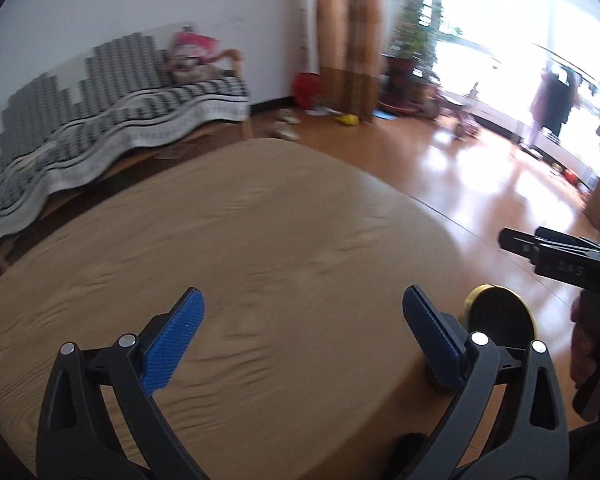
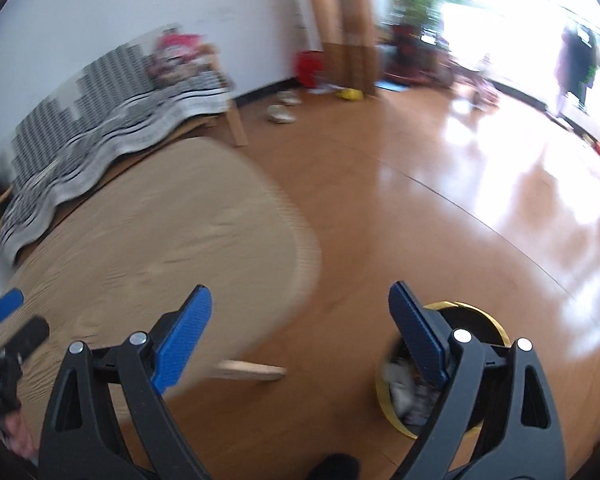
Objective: Collect trash
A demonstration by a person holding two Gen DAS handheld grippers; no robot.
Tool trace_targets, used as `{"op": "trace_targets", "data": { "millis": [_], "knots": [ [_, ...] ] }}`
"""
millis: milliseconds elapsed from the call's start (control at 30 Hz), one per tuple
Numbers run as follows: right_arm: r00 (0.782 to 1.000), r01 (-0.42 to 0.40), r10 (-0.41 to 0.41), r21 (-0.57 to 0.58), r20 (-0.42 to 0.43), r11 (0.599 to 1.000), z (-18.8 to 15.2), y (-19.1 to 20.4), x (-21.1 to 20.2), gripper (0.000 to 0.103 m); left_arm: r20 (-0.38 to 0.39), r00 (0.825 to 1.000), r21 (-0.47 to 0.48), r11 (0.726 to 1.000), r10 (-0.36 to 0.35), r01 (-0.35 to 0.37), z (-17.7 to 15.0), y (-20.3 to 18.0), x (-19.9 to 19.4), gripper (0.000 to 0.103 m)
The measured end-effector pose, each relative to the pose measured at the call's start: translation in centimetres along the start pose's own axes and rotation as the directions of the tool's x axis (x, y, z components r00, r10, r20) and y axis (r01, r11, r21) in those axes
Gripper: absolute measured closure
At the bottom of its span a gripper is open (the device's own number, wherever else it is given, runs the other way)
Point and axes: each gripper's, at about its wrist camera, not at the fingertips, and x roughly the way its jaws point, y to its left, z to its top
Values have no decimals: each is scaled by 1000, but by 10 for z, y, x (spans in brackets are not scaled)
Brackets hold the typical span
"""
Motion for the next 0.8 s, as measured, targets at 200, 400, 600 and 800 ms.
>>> {"op": "trace_targets", "data": {
  "millis": [200,400,600,800],
  "knots": [
    [990,-141,142,-193,-7,971,2,136,1,16,7,980,-159,968,200,-197,-30,124,-47,7],
    [968,-249,244,-351,-60,903,-20,256,4,15,-34,943,-300,896,332,-327,-63,215,-86,7],
    [949,-315,292,-453,-122,834,-47,336,13,15,-71,913,-398,827,403,-396,-94,276,-113,7],
    [943,-331,296,-485,-149,809,-62,369,23,15,-99,897,-419,800,431,-430,-107,296,-118,7]
  ]
}}
